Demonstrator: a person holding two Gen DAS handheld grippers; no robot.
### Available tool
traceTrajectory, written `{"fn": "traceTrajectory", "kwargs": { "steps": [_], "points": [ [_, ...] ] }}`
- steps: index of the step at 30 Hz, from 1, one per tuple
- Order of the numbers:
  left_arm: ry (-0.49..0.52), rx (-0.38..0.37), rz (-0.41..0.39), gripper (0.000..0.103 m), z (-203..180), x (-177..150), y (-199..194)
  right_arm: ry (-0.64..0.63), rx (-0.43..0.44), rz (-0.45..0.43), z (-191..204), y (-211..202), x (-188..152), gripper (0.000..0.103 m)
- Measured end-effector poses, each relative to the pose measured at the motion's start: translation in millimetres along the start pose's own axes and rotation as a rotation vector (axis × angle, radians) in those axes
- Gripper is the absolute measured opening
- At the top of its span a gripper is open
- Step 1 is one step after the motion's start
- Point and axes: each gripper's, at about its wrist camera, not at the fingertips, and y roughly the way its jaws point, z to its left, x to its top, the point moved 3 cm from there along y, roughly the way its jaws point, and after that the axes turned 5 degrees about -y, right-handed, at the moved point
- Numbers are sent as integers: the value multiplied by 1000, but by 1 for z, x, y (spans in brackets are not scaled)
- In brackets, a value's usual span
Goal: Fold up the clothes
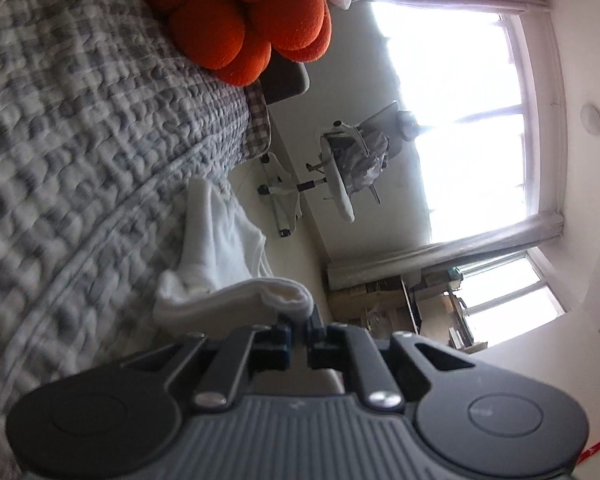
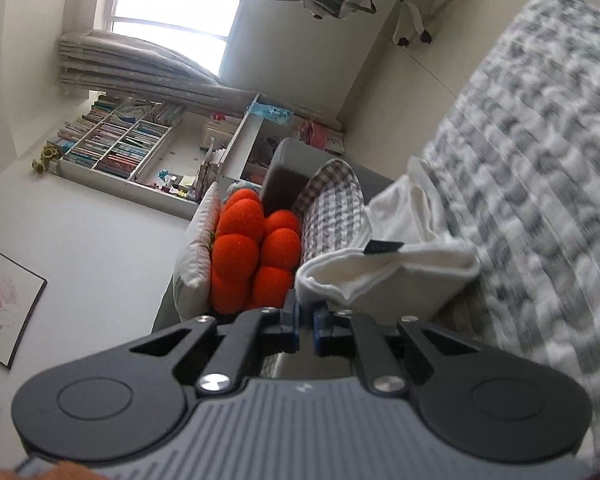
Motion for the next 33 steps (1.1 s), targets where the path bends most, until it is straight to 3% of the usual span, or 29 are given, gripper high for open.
{"fn": "traceTrajectory", "kwargs": {
  "steps": [13, 27, 33],
  "points": [
    [14, 36, -37, 6, -11, 41, 66, -28, -29, -67, -18, 48, 40, 10],
    [36, 131, -20, 8, 19, 63, 124, -14, -107, -58, -70, 91, 54, 10],
    [77, 137, 9, 20, 19, 69, 132, -16, -103, -52, -76, 93, 52, 15]
  ]
}}
